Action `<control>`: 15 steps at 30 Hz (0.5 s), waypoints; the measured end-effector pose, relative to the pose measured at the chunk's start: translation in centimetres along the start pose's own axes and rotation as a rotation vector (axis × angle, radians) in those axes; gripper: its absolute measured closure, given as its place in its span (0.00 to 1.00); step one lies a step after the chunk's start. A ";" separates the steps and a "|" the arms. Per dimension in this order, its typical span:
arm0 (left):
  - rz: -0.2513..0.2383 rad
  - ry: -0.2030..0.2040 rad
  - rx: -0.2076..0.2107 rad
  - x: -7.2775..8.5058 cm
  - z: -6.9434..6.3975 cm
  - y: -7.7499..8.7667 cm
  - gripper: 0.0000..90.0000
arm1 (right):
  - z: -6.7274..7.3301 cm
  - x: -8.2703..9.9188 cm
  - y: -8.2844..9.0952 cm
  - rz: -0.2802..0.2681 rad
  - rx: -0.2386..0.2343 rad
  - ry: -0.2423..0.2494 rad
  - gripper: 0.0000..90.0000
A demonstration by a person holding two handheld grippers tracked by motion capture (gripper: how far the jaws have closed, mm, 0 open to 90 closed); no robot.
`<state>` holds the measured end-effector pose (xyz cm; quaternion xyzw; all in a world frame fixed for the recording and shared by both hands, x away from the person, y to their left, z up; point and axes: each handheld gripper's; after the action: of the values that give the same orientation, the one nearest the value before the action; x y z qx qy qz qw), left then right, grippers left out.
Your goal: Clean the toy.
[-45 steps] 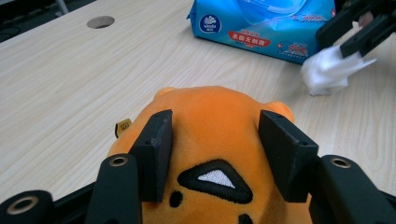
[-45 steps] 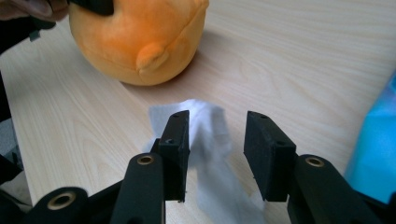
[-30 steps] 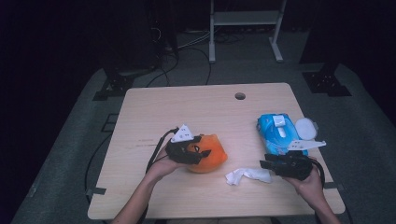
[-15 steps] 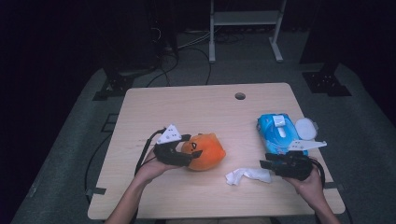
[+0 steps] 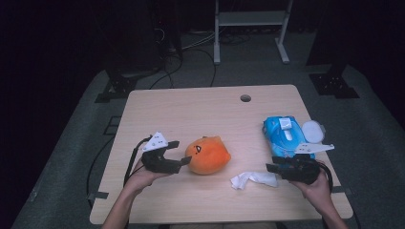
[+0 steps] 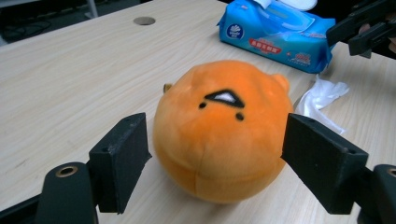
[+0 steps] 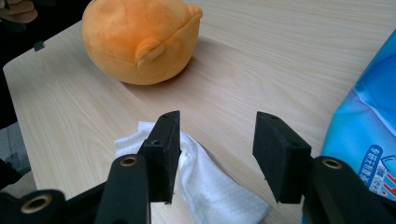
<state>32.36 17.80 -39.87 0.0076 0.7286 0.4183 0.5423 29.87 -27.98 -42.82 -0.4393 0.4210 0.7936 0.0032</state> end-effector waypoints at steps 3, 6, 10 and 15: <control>0.003 0.011 -0.010 0.5 0.2 0.3 0.24 | 0.0 0.0 -0.1 0.004 0.001 0.002 0.55; 0.000 0.025 -0.013 1.0 0.4 0.5 0.24 | 0.0 0.1 -0.1 0.006 0.001 0.001 0.55; 0.001 0.036 -0.017 1.6 0.5 0.6 0.23 | 0.0 0.1 -0.1 0.003 0.004 0.001 0.55; 0.012 0.049 -0.025 2.3 0.8 0.7 0.22 | 0.0 0.2 0.0 0.002 0.004 0.002 0.54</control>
<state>31.67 19.83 -41.30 -0.0051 0.7364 0.4306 0.5218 29.78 -28.02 -42.95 -0.4396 0.4231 0.7923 0.0031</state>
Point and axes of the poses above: each handheld gripper's, and its own axes: y roughly backward along the jaws, x roughly out of its underside, z roughly to its left, and after that the axes turned 10 degrees about z, right-handed
